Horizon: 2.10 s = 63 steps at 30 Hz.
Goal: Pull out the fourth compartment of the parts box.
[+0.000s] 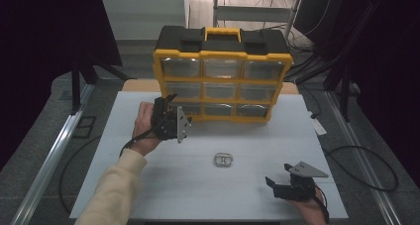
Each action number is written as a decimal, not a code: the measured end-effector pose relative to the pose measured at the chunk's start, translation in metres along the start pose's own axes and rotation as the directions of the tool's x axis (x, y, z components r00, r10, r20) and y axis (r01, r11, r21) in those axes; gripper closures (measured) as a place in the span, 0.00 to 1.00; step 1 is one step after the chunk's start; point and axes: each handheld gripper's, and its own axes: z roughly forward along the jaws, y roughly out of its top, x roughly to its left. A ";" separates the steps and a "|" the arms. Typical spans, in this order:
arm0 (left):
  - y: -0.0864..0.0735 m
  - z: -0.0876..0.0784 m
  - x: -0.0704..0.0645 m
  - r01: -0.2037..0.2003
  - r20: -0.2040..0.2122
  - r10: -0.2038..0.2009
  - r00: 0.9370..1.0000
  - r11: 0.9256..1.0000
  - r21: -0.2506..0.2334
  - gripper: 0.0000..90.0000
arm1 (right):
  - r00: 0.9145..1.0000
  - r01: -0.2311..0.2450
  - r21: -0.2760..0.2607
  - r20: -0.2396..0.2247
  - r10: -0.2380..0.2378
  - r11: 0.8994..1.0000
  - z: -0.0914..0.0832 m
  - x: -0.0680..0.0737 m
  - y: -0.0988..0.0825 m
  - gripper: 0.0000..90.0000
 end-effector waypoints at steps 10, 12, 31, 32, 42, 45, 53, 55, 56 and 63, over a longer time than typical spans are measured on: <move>0.001 0.013 -0.002 -0.031 -0.006 0.031 0.999 0.999 0.015 0.13 | 1.000 -0.003 0.006 0.002 0.002 1.000 0.000 0.000 0.000 0.14; 0.000 0.015 -0.001 -0.032 -0.008 0.032 0.999 0.999 0.017 0.13 | 1.000 -0.002 0.007 0.002 0.002 1.000 0.000 0.000 0.000 0.14; -0.001 0.031 0.003 -0.035 -0.022 0.036 0.999 0.999 0.035 0.13 | 1.000 0.000 0.013 0.002 0.000 1.000 0.001 0.000 -0.001 0.14; -0.001 0.031 0.003 -0.032 -0.021 0.033 0.999 0.999 0.035 0.13 | 1.000 0.000 0.014 0.002 0.000 1.000 0.001 0.000 -0.001 0.14; 0.000 0.038 0.004 -0.045 -0.024 0.046 0.999 0.998 0.047 0.13 | 1.000 0.000 0.010 -0.002 0.000 1.000 0.001 0.000 -0.001 0.14; 0.001 0.039 0.005 -0.042 -0.025 0.043 0.999 0.998 0.048 0.13 | 1.000 -0.001 0.010 -0.001 0.001 1.000 0.001 0.000 -0.001 0.14; 0.002 0.043 0.007 -0.041 -0.034 0.043 0.998 0.998 0.044 0.14 | 1.000 0.001 0.012 -0.002 -0.001 1.000 0.001 0.000 -0.001 0.14; 0.002 0.044 0.007 -0.043 -0.036 0.045 0.998 0.998 0.044 0.14 | 1.000 0.001 0.012 -0.002 -0.001 1.000 0.001 0.000 -0.001 0.14; 0.003 0.045 0.008 -0.044 -0.040 0.046 0.998 0.998 0.046 0.14 | 1.000 0.001 0.012 -0.002 -0.001 1.000 0.001 0.000 -0.001 0.14; 0.002 0.048 0.008 -0.049 -0.064 0.052 0.997 0.998 0.043 0.14 | 1.000 0.001 0.015 0.000 -0.001 1.000 0.001 -0.001 -0.001 0.14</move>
